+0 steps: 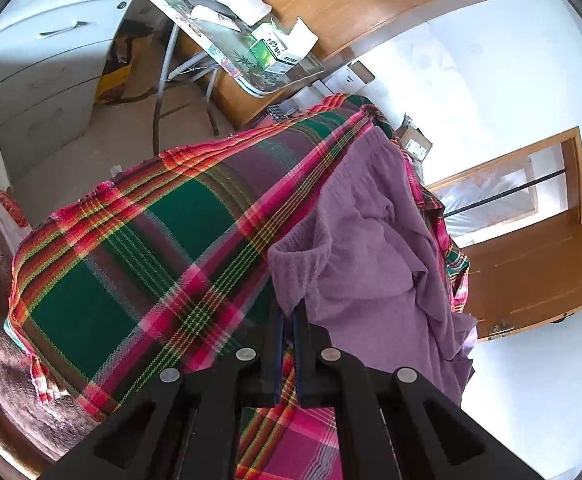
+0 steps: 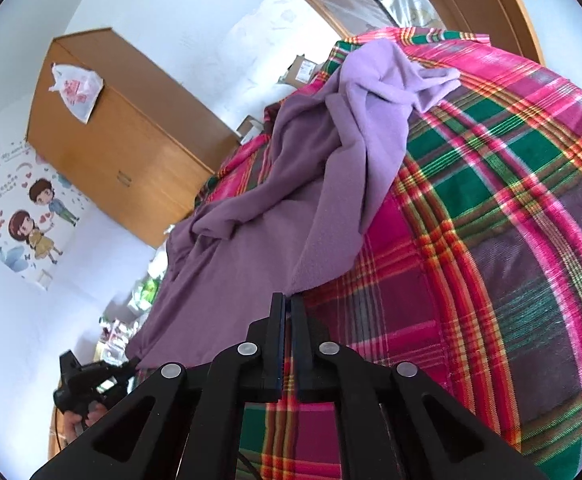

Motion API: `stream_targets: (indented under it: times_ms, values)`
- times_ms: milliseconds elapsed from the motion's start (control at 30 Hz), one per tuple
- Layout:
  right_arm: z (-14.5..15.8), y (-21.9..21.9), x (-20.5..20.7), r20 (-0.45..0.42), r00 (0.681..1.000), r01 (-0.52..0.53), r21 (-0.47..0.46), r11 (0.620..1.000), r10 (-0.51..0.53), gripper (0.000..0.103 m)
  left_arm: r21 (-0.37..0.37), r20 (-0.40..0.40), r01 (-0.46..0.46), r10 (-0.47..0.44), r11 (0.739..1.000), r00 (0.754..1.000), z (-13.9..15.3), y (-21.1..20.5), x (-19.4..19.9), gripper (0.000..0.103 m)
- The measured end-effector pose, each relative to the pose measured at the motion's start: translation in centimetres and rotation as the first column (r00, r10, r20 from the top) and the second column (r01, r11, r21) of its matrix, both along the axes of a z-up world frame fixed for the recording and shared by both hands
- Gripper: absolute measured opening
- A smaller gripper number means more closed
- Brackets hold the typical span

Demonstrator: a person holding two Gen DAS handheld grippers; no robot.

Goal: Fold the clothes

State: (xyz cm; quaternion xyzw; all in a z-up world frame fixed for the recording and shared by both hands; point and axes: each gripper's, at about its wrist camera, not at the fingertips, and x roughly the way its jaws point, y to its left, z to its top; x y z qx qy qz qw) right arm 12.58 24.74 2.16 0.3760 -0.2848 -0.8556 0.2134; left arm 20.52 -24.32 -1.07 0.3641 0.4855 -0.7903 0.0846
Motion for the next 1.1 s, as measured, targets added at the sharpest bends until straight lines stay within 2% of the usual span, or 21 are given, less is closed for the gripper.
stream_targets:
  times_ms: [33, 67, 133, 300, 333, 367, 400, 433, 900, 1100]
  values:
    - [-0.2, -0.1, -0.2, 0.004, 1.000, -0.008, 0.002, 1.000, 0.008, 0.013, 0.000, 0.004, -0.003, 0.003, 1.000, 1.000, -0.1, 0.0, 0.0, 0.004]
    - [-0.4, -0.2, -0.4, 0.008, 1.000, -0.012, -0.004, 1.000, 0.012, 0.025, -0.002, 0.009, 0.000, 0.000, 1.000, 1.000, -0.2, 0.1, -0.1, 0.004]
    - [-0.9, -0.2, -0.9, 0.017, 1.000, -0.012, -0.036, 0.999, 0.012, 0.041, 0.001, 0.010, -0.005, 0.005, 1.000, 1.000, -0.3, 0.1, 0.0, 0.004]
    - [-1.6, -0.5, -2.9, 0.051, 0.998, 0.041, -0.002, 0.999, -0.040, 0.042, -0.002, 0.028, 0.004, -0.004, 1.000, 1.000, -0.8, 0.0, -0.2, 0.004]
    - [-1.7, -0.4, -3.2, 0.054, 0.997, 0.050, -0.004, 0.999, -0.050, 0.042, -0.005, 0.031, 0.004, -0.004, 1.000, 1.000, -0.8, 0.0, -0.2, 0.004]
    - [-1.7, -0.5, -3.4, 0.055, 0.997, 0.059, 0.004, 0.998, -0.059, 0.034, -0.004, 0.030, 0.006, -0.006, 1.000, 1.000, -0.9, 0.0, -0.3, 0.004]
    - [-1.7, -0.6, -3.6, 0.052, 0.996, 0.068, 0.024, 0.997, -0.069, 0.023, -0.006, 0.032, 0.009, -0.008, 1.000, 0.999, -0.9, 0.0, -0.3, 0.004]
    - [-1.6, -0.6, -3.7, 0.047, 0.996, 0.071, 0.037, 0.997, -0.073, 0.005, -0.005, 0.034, 0.008, -0.008, 1.000, 0.999, -0.8, 0.0, -0.3, 0.004]
    - [1.6, -0.6, -0.4, -0.051, 0.998, 0.039, 0.013, 0.999, -0.038, 0.004, -0.038, -0.035, 0.005, -0.006, 0.999, 0.999, 1.1, -0.1, 1.3, 0.003]
    - [0.8, 0.4, 0.1, -0.017, 0.999, 0.050, -0.002, 0.999, -0.050, 0.004, -0.020, -0.020, 0.007, -0.007, 1.000, 1.000, 0.5, -0.2, 2.5, 0.003]
